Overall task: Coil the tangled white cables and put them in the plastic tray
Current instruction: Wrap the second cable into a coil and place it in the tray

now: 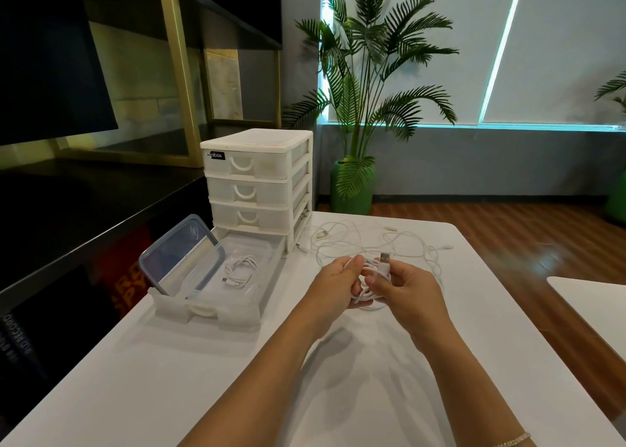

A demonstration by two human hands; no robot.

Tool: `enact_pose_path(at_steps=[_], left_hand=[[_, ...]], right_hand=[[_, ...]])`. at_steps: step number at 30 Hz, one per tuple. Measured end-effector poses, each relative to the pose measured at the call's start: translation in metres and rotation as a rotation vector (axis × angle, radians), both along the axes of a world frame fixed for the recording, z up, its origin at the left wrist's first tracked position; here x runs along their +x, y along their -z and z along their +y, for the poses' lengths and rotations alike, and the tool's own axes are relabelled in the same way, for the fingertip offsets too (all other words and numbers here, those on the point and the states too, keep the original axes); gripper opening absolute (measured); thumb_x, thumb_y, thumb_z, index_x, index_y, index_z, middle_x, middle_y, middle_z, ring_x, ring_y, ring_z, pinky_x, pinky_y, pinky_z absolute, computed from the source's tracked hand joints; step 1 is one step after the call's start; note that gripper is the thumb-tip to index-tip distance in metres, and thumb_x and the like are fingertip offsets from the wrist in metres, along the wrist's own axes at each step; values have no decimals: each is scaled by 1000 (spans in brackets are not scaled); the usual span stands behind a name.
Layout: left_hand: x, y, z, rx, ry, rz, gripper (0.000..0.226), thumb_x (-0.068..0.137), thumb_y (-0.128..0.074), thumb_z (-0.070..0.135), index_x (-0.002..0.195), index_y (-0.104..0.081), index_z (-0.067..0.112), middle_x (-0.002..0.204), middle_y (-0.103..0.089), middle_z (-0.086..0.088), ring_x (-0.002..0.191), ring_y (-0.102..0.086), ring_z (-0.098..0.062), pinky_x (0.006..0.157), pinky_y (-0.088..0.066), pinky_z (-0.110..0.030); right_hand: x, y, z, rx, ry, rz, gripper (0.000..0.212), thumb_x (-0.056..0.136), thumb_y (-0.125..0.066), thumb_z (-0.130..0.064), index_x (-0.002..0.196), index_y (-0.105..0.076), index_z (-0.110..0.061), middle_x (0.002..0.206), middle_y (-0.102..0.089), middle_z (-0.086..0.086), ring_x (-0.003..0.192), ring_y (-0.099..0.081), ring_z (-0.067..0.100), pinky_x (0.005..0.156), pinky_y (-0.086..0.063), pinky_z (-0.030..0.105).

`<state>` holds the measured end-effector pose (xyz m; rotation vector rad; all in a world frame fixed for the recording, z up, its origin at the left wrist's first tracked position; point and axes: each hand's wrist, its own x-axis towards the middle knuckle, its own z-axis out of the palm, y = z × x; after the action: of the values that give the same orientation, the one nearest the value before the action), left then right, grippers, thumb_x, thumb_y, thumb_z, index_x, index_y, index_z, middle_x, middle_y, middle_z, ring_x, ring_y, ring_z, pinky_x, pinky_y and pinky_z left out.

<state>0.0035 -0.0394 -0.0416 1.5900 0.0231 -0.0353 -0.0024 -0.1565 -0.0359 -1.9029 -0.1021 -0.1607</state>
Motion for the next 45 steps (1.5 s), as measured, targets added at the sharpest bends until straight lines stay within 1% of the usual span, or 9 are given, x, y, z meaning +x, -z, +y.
enact_pose_path(at_steps=[4, 10, 15, 19, 24, 29, 34, 40, 45], left_hand=[[2, -3, 14, 11, -6, -28, 27, 98, -38, 37, 89, -60, 24, 83, -61, 0, 84, -62, -16, 87, -56, -36], [2, -15, 52, 120, -144, -34, 29, 94, -45, 44, 94, -57, 17, 95, -62, -3, 86, -63, -18, 78, -58, -34], [3, -37, 113, 156, -434, -147, 24, 95, -47, 39, 80, -52, 20, 86, -56, 1, 86, -57, -17, 85, -55, -38], [0, -47, 152, 159, -486, -159, 20, 95, -51, 28, 78, -54, 18, 80, -56, 0, 83, -58, -19, 86, -55, -40], [-5, -45, 175, 215, -491, -146, 15, 95, -51, 23, 90, -57, 10, 81, -57, -2, 83, -56, -18, 83, -54, -39], [-5, -38, 184, 240, -478, -140, 16, 95, -51, 21, 100, -58, 8, 84, -57, -1, 82, -56, -16, 78, -54, -32], [-2, -30, 190, 238, -475, -138, 15, 95, -51, 21, 100, -59, 9, 85, -59, -1, 75, -55, -12, 73, -54, -29], [1, -25, 190, 240, -479, -152, 11, 95, -51, 21, 98, -57, 13, 84, -58, 2, 77, -56, -12, 69, -53, -24], [2, -26, 188, 244, -488, -156, 11, 95, -52, 21, 99, -58, 13, 86, -59, 1, 87, -58, -18, 74, -54, -29]], right_hand=[[-5, -12, 4, 221, -142, 125, 17, 89, -58, -10, 85, -68, -23, 87, -72, 3, 81, -70, 17, 63, -56, 19], [5, -22, 33, 219, -149, 183, 11, 86, -61, -7, 93, -70, -8, 81, -70, 8, 71, -67, 17, 61, -55, 22], [22, -23, 79, 70, -96, 143, 8, 82, -68, -16, 86, -71, -10, 75, -67, 3, 75, -61, 18, 71, -51, 29], [25, -22, 121, -64, -92, 45, 34, 80, -70, -25, 111, -65, -11, 99, -65, 2, 89, -57, 13, 81, -45, 27], [27, -8, 168, -245, -126, -19, 34, 81, -68, -34, 109, -64, -15, 106, -68, 4, 101, -61, 20, 91, -45, 32], [34, 6, 188, -521, -108, -93, 25, 83, -62, -40, 101, -62, -22, 105, -68, -1, 118, -49, 21, 114, -14, 47], [30, 3, 186, -714, -111, -171, 20, 85, -58, -44, 78, -62, -25, 100, -68, -4, 119, -46, 19, 114, 4, 53], [28, 3, 184, -646, -131, -252, 21, 83, -61, -43, 70, -60, -27, 90, -68, -9, 112, -49, 12, 114, 9, 51], [29, 5, 187, -722, -178, -256, 21, 88, -52, -42, 80, -62, -25, 96, -67, -8, 117, -47, 13, 112, 11, 54]])
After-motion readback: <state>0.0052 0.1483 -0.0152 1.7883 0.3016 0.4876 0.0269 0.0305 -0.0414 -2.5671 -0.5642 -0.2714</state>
